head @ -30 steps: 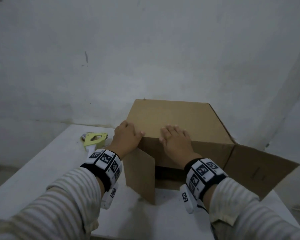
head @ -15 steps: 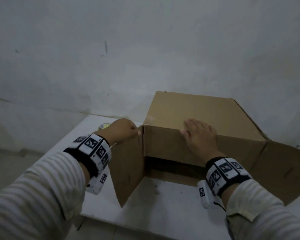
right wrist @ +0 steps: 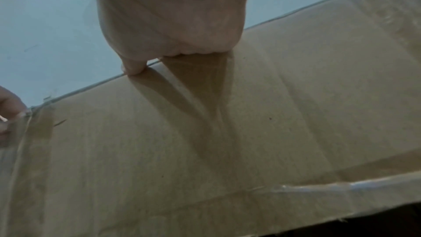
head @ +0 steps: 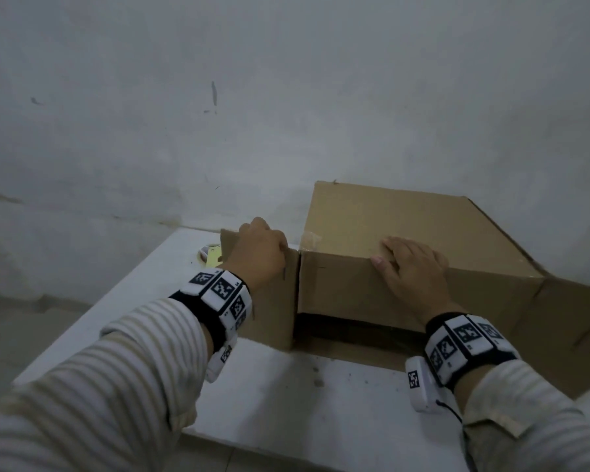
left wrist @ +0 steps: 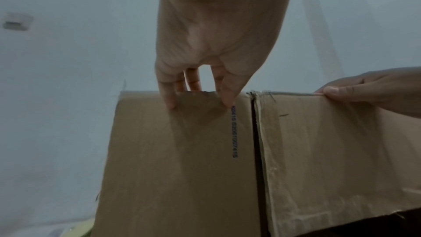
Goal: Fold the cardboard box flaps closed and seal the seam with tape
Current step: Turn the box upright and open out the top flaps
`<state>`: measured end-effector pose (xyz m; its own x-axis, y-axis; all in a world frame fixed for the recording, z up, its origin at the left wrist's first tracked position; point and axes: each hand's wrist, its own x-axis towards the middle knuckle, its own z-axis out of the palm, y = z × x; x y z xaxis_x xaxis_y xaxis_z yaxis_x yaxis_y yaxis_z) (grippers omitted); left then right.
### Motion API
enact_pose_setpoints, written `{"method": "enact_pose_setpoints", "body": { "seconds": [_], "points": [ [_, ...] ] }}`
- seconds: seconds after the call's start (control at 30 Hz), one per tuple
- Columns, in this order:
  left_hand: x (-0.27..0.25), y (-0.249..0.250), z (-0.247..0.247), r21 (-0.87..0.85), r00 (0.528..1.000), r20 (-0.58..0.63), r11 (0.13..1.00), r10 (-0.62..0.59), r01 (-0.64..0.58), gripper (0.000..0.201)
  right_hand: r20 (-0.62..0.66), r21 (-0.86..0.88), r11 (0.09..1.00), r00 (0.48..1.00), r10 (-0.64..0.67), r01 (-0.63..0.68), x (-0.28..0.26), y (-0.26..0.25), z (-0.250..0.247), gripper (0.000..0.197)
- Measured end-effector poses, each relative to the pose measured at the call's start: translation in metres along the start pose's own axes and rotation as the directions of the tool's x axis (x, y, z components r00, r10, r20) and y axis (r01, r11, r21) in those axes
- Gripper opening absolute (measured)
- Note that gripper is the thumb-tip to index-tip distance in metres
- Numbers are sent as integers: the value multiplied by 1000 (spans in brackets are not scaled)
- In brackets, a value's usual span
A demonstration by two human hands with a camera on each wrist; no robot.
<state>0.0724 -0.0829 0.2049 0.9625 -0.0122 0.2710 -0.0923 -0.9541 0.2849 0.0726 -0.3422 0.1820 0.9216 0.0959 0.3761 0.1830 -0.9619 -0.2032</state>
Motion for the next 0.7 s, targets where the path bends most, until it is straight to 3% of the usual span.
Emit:
{"method": "enact_pose_setpoints", "body": {
  "seconds": [0.1,0.27,0.33,0.4,0.53,0.6,0.7],
  "points": [
    [2,11,12,-288,999,13,957,-39,41,31,-1,2,1000,1000,5,-5,0,-1,0,64],
    [3,34,26,-512,983,-34,848,-182,139,53,-12,31,1000,1000,2,-2,-3,-1,-1,79],
    [5,44,28,-579,972,30,788,-233,207,59,-15,31,1000,1000,0,1,-4,-1,1,82],
    [9,53,33,-592,970,94,771,-223,235,57,-15,23,1000,1000,6,-5,-6,1,2,83],
    [12,56,37,-559,986,50,814,-157,158,50,8,40,999,1000,6,-7,-8,4,4,83],
    [13,53,37,-540,989,33,830,-144,139,47,9,53,999,1000,-10,10,-11,2,7,68],
    [11,45,38,-600,993,-3,795,-119,94,44,-158,63,997,987,-38,48,-26,-4,19,48]
  ]
}}
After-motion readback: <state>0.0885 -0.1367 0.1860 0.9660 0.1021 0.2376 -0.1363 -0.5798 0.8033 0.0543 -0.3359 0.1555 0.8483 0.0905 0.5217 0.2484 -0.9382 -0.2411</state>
